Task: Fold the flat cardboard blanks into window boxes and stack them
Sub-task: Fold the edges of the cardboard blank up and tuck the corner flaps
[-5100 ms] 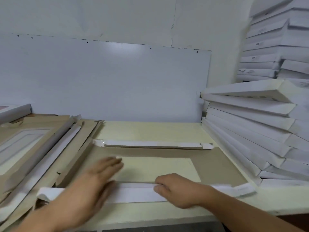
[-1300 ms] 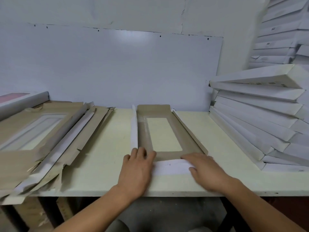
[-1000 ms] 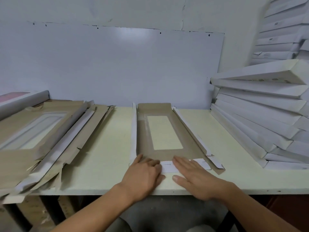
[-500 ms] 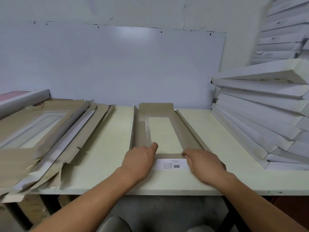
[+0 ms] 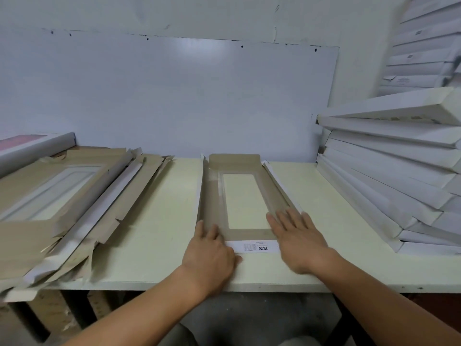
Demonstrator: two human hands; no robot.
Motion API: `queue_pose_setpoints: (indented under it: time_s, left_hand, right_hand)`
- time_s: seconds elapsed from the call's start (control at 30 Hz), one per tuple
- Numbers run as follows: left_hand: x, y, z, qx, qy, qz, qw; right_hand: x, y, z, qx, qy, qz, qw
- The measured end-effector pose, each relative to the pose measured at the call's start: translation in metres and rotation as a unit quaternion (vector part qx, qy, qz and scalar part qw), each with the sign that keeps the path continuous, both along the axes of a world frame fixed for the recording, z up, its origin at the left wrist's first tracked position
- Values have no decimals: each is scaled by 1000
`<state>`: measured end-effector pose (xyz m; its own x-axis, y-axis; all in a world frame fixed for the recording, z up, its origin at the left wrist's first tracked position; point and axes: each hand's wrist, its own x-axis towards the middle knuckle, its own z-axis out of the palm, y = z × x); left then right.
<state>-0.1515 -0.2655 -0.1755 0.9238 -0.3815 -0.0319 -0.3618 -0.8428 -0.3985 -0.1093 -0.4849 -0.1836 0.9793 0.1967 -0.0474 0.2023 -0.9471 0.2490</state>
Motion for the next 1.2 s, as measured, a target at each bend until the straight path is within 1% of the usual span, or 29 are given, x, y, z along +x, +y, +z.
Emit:
queue_pose_setpoints:
  time_s: [0.07,0.13,0.2,0.27,0.33,0.37,0.43,0.5,0.57,0.67,0.73,0.83,0.9,0.97,1.03,1.07,1.13,1.2]
  left_hand:
    - [1,-1,3,8,-11,8,1000]
    - [4,-9,6,-31,-24,-3,999]
    - [10,-20,5,-133,-1,-41,990]
    - [14,-30,4,-217,47,-84,971]
    - [15,-34,3,-252,59,-110,960]
    - [14,-34,2,-262,55,-118,956]
    - [9,-28,1,-266,46,-140,953]
    - [5,-18,1,-249,51,-165,953]
    - [3,-1,3,-235,75,-178,952]
    - [3,33,12,-233,143,-197,942]
    - [9,58,20,-208,153,-199,945]
    - [27,94,30,-140,89,-162,973]
    - [38,112,38,-105,23,-99,989]
    - [44,123,47,-100,-43,-26,994]
    - [43,124,57,-137,-107,22,985]
    - [39,121,63,-160,-142,28,977]
    - [25,107,72,-219,-196,6,956]
    - [3,85,75,-279,-215,-48,935]
  right_hand:
    - [-1,-5,3,-32,-9,7,999]
    - [3,-4,7,-28,-21,36,999]
    - [14,-3,14,35,-24,34,998]
    - [27,-10,26,130,-31,1,991]
    - [37,-26,36,200,-18,-24,979]
    - [40,-36,38,201,2,-16,979]
    - [43,-53,39,131,41,27,990]
    - [45,-66,37,60,58,53,995]
    - [47,-73,37,22,40,71,996]
    - [47,-74,39,-48,2,101,994]
    - [44,-70,45,-75,16,111,991]
    - [31,-58,52,-70,62,111,989]
    - [23,-47,52,-48,92,121,987]
    - [16,-32,53,-15,121,131,984]
    - [12,-16,54,28,157,137,978]
    - [12,-8,55,53,176,141,973]
    - [11,9,56,95,211,142,962]
    - [13,26,54,131,239,132,953]
